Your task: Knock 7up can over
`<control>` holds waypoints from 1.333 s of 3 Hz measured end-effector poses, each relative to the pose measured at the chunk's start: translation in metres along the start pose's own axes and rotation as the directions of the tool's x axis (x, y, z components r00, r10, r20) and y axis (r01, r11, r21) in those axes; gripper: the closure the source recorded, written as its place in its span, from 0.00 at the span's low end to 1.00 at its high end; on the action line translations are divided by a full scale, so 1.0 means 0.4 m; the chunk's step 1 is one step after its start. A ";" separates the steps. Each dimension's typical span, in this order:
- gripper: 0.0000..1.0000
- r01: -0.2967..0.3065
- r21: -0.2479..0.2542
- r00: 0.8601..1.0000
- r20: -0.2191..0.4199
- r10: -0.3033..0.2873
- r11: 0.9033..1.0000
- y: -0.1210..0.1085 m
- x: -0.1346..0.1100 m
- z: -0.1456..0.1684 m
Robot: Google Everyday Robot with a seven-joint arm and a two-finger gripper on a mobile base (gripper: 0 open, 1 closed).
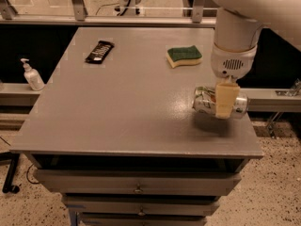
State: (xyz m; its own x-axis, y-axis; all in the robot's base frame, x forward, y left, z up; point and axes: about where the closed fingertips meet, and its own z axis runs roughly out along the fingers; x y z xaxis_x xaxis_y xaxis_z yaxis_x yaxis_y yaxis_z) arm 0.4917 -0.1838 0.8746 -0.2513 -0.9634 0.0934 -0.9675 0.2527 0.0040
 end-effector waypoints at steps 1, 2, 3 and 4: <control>1.00 -0.026 0.000 1.000 0.010 0.026 1.000 0.024 0.003 0.012; 1.00 -0.049 0.005 0.999 0.021 0.049 0.999 0.042 0.007 0.017; 0.82 -0.081 0.016 0.996 0.039 0.080 0.997 0.056 0.013 0.026; 0.59 -0.107 0.027 0.992 0.073 0.105 0.994 0.060 0.016 0.032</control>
Offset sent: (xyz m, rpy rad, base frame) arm -0.0400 -0.0041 -0.0088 0.0024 0.0345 -0.0796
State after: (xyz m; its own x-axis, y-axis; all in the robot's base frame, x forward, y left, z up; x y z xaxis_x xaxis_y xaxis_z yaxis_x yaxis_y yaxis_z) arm 0.4666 -0.1851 0.8625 -0.3529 -0.9355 0.0202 -0.9354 0.3521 -0.0330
